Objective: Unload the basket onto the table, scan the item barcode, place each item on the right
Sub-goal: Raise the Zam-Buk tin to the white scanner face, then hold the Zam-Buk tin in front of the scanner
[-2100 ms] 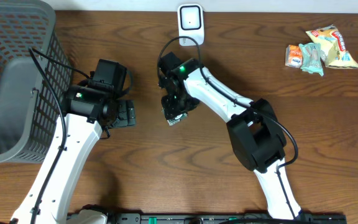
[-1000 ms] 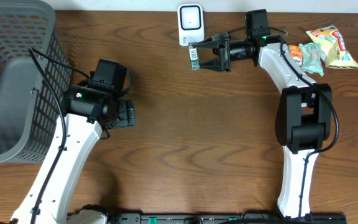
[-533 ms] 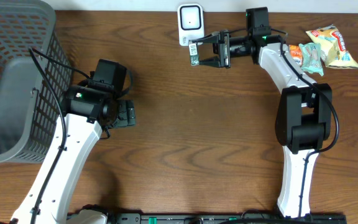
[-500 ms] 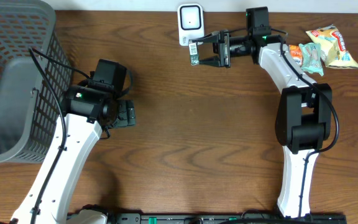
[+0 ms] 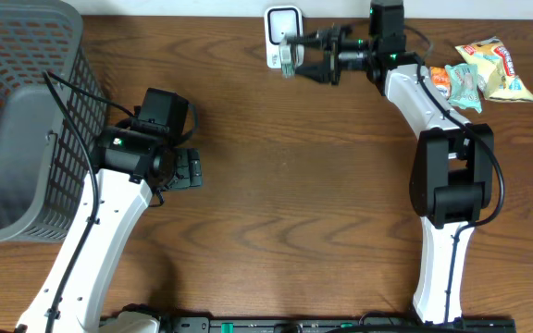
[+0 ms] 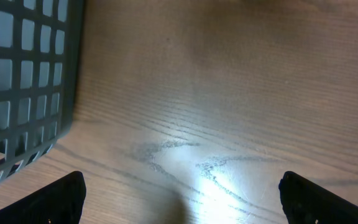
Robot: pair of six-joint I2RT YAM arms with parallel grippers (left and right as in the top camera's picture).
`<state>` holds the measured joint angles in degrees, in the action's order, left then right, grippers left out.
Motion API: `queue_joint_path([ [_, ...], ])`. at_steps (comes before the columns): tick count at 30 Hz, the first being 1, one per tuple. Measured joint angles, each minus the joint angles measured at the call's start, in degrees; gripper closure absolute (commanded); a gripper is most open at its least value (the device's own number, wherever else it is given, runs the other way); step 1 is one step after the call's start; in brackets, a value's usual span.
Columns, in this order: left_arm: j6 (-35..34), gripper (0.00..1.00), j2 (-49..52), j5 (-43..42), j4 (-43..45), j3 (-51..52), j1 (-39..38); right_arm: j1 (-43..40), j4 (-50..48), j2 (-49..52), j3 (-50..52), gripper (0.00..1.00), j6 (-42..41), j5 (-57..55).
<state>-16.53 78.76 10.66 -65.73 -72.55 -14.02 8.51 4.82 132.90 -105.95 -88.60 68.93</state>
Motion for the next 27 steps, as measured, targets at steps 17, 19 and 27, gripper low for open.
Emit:
queue_joint_path([
  [17, 0.02, 0.02, 0.0, 0.0, -0.04, 0.0, 0.0, 9.18, -16.26, 0.0, 0.26, 0.54, 37.31, -54.88],
  [19, 0.02, 0.02, 0.0, 0.0, -0.02, 0.0, 0.0, 11.67, -16.22, 0.0, 0.26, 0.54, 44.3, -62.77],
  [27, 0.0, 0.02, 0.0, 0.02, -0.02, 0.0, 0.0, 21.42, -22.4, 0.61, 0.26, 0.5, 68.67, -91.84],
])
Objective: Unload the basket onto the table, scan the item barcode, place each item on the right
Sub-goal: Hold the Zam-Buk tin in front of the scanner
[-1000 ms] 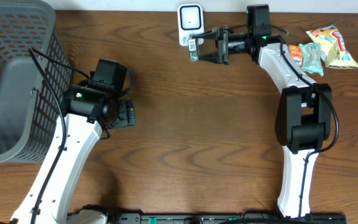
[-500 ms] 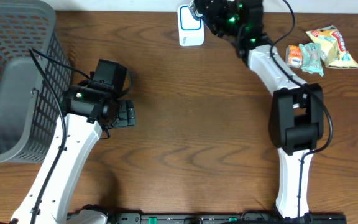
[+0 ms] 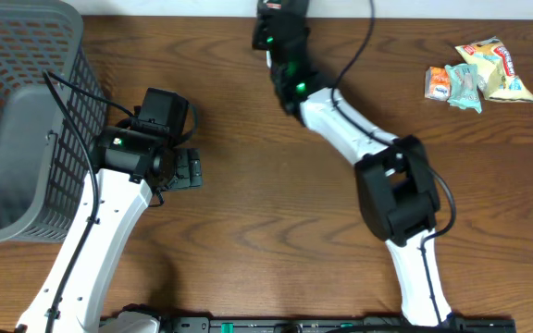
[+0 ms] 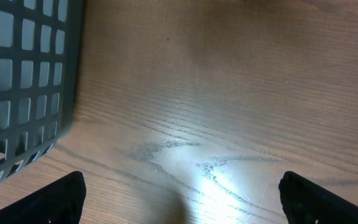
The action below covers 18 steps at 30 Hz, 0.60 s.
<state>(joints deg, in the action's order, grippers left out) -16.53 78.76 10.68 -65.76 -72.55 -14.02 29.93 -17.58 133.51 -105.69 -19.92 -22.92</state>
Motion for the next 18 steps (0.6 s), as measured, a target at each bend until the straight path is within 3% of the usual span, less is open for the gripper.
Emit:
queue_joint_path([
  [6, 0.02, 0.02, 0.0, -0.02, 0.0, 0.0, 0.0, -1.14, -1.14, 4.37, 0.0, 0.45, 6.47, -4.52],
  [18, 0.02, 0.02, 0.0, -0.02, 0.0, 0.0, 0.0, -6.58, -1.27, 6.47, 0.0, 0.47, 8.48, -2.64],
])
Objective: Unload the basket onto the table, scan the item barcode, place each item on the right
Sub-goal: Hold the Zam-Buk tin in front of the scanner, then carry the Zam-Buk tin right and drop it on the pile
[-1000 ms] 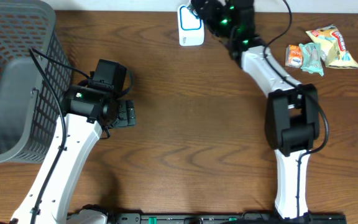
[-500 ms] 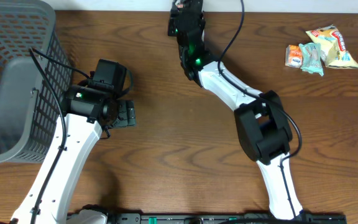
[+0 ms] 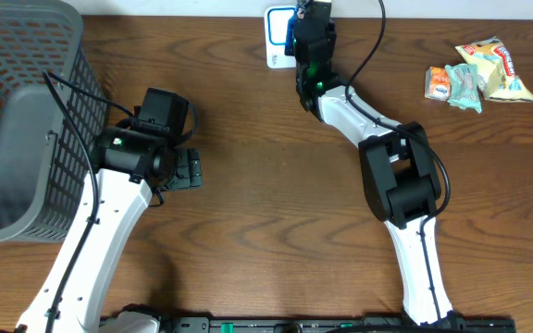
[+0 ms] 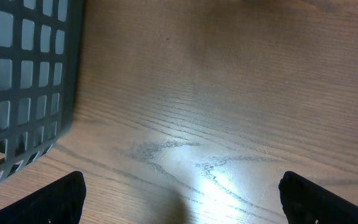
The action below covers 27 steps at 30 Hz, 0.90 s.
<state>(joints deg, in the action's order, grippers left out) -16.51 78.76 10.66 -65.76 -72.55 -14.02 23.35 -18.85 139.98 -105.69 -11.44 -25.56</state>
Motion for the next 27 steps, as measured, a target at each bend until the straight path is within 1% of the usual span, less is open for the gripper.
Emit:
queue_joint_path([
  [3, 0.0, 0.02, 0.0, 0.0, 0.0, 0.0, 0.0, 0.11, 1.86, -0.48, 0.0, 0.46, 0.02, -2.84],
  [5, 0.0, 0.02, 0.0, 0.0, -0.02, 0.0, 0.0, -0.09, 4.79, -1.46, 0.02, 0.48, 0.07, -4.94],
  [9, -0.02, 0.02, 0.0, 0.0, -0.02, 0.0, 0.0, -2.49, 13.09, -5.95, 0.13, 0.46, 0.24, -7.39],
  [13, 0.0, 0.02, 0.0, 0.0, -0.02, 0.0, 0.0, -8.66, 22.91, -13.16, 0.11, 0.44, 0.42, -8.52],
  [16, 0.0, 0.02, 0.0, 0.0, 0.0, 0.0, 0.0, -15.3, 30.03, -18.14, -0.02, 0.44, 0.42, -9.46],
  [17, 0.0, 0.02, 0.0, 0.0, 0.0, 0.0, 0.0, -17.73, 32.09, -19.39, -0.07, 0.41, 0.39, -9.9],
  [18, 0.0, 0.02, 0.0, 0.0, -0.02, 0.0, 0.0, -19.8, 33.81, -20.17, -0.13, 0.32, 0.37, -10.23],
  [19, 0.0, 0.02, 0.0, 0.0, 0.0, 0.0, 0.0, -22.03, 35.71, -20.74, -0.2, 0.19, 0.17, -10.54],
  [20, 0.0, 0.02, 0.0, 0.0, 0.0, 0.0, 0.0, -24.02, 37.53, -21.0, -0.28, 0.14, 0.31, -10.73],
  [21, 0.0, 0.02, 0.0, 0.0, 0.0, 0.0, 0.0, -25.51, 39.15, -21.03, -0.31, 0.13, 0.28, -11.04],
  [23, 0.0, 0.02, 0.0, 0.0, 0.0, 0.0, 0.0, -27.63, 42.66, -20.96, -0.28, 0.07, 0.33, -11.21],
  [25, -0.02, 0.02, 0.0, 0.02, 0.0, 0.0, 0.0, -28.85, 45.13, -20.87, -0.28, 0.06, 0.02, -11.15],
  [27, 0.0, 0.02, 0.0, 0.0, 0.0, 0.0, 0.0, -29.53, 47.01, -20.87, -0.28, 0.03, -0.46, -11.1],
])
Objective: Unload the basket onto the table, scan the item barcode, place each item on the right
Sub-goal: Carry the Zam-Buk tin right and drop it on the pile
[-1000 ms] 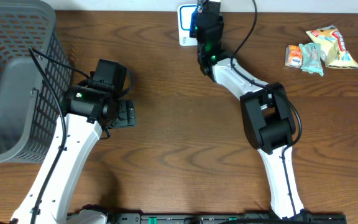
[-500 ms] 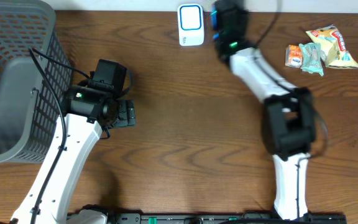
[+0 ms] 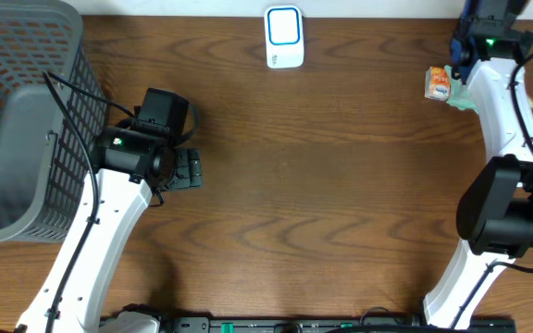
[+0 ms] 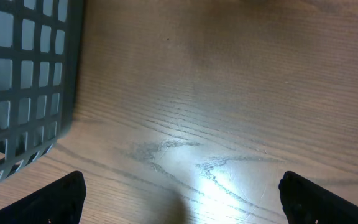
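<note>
The white scanner with a blue frame (image 3: 284, 37) stands at the table's far edge. At the far right lies the snack pile: an orange packet (image 3: 438, 83) and a teal one (image 3: 464, 98) show, and my right arm covers the remainder. My right wrist (image 3: 482, 28) hangs over that pile at the top edge, and its fingers do not show. My left gripper (image 3: 185, 168) hovers low over bare wood beside the basket. In the left wrist view the left gripper (image 4: 182, 208) is open and holds nothing, with its fingertips (image 4: 67, 194) far apart.
A grey mesh basket (image 3: 17, 120) fills the far left, its wall (image 4: 23, 74) close to my left gripper. The right arm's base link (image 3: 498, 217) stands at the right edge.
My right arm has gone from the scanner at the far middle to the snack pile at the far right, where it covers the yellow packet. The left arm has not moved.
First my right gripper held a small packet out in front of the scanner. At the two later moments the right arm was still bent over the scanner. It now hangs over the snack pile. The left gripper stayed open beside the basket throughout.
</note>
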Robot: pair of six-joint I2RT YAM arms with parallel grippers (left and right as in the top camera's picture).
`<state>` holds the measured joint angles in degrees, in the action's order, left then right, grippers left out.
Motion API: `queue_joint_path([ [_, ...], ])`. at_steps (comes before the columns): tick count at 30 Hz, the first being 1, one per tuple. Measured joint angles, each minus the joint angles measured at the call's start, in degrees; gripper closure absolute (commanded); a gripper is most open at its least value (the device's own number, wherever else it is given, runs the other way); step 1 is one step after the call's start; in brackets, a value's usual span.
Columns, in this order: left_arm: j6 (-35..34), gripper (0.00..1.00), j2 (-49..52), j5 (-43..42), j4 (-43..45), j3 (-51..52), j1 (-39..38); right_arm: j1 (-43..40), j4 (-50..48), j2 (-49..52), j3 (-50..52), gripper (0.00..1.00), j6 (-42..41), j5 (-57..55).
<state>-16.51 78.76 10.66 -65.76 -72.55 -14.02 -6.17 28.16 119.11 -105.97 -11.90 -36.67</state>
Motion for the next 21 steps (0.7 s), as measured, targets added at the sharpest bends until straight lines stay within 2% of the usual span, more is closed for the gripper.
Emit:
queue_joint_path([
  [11, 0.0, 0.02, 0.0, 0.0, 0.0, 0.0, 0.0, 0.74, 12.09, -2.71, 0.2, 0.01, -1.2, 3.52],
  [14, 0.0, 0.03, 0.0, 0.0, -0.02, 0.0, 0.0, 1.75, 17.44, -8.59, 0.37, 0.01, -2.4, 9.6],
  [21, 0.0, 0.02, 0.0, 0.0, -0.02, 0.0, 0.0, 2.45, 26.58, -29.44, 0.28, 0.01, -7.76, 24.68],
])
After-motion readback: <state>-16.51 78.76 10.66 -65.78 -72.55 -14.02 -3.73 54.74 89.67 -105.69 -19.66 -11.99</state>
